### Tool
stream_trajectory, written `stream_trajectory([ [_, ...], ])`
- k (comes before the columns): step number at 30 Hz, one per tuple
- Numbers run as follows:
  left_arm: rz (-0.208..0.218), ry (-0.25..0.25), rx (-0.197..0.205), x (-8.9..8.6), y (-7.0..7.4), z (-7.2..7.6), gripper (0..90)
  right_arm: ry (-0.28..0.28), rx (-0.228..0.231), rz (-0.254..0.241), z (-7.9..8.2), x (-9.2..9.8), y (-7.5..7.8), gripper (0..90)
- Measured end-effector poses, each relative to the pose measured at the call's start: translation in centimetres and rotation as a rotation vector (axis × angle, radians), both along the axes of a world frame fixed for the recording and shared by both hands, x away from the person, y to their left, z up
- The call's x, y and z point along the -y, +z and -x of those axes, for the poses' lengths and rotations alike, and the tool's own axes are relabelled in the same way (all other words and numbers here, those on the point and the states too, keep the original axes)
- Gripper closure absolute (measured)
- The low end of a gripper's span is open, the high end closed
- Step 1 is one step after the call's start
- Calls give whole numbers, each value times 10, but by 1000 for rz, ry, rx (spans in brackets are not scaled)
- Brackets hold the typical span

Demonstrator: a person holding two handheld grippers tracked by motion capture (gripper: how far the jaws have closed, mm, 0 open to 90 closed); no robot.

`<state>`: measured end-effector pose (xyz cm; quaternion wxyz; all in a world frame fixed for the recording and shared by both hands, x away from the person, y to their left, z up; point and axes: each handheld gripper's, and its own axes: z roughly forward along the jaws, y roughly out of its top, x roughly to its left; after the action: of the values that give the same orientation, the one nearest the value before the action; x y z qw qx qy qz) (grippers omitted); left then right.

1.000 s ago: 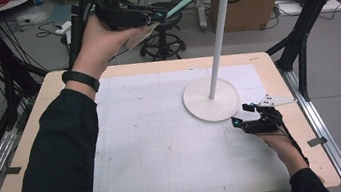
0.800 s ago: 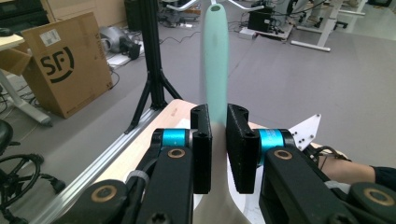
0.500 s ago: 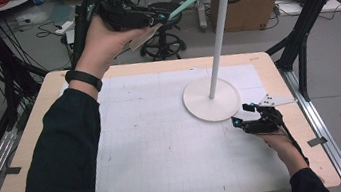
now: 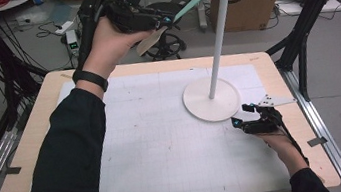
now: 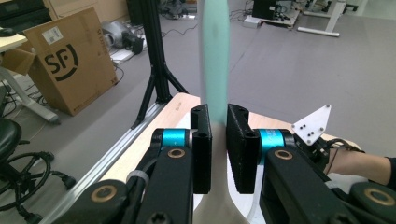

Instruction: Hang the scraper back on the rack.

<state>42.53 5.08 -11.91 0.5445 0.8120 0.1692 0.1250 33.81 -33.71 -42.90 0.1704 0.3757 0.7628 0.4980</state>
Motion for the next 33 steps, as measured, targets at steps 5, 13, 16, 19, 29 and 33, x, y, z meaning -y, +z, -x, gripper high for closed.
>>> stream_trajectory([
  [5, -14, 11, 2, 4, -3, -3, 807, 1, 0, 1, 0, 0, 0, 215],
  [13, -35, 7, 2, 12, -8, -5, 806, 3, -1, 2, 0, 0, -1, 215],
  [16, -51, 5, 2, 16, -11, -6, 806, 3, 3, 4, 0, 0, -1, 215],
  [19, -54, -3, -4, 20, -13, -6, 805, 3, -1, 4, 0, 0, -1, 216],
  [29, -37, -33, -39, 15, -19, -4, 612, 5, -1, 4, 0, 0, -1, 215],
  [33, -60, -24, -33, -1, -37, 6, 483, 6, -1, 2, 0, 0, 0, 216],
])
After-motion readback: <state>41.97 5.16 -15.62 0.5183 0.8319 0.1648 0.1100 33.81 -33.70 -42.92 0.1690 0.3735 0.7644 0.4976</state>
